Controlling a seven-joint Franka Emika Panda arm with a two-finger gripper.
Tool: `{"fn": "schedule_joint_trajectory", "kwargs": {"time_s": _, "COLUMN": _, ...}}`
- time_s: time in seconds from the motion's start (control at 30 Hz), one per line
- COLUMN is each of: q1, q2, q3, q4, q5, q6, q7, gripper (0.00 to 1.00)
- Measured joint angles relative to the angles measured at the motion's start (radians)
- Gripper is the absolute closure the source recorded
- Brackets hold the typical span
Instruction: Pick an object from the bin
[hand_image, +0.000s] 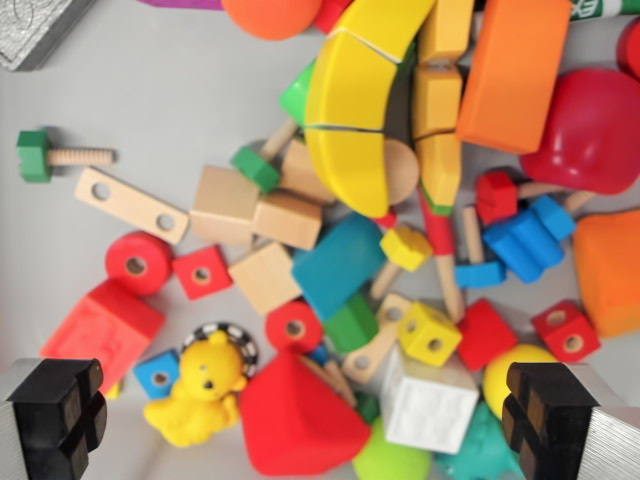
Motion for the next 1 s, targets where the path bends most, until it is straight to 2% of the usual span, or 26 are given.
{"fn": "schedule_joint_trajectory", "kwargs": {"time_s": 0.4, "q1": 0.034, "q2": -0.015, "q3": 0.016, "q4": -0.079, "q5": -0.001, "q6": 0.064, "q7": 0.055, "gripper": 0.0}}
{"fn": "schedule_joint_trajectory", "kwargs": {"time_s": 1.0, "q1": 0.095, "q2": -0.022, "q3": 0.052, "q4": -0.197, "q5": -0.008, "q6": 0.177, "q7": 0.161, "gripper": 0.0}}
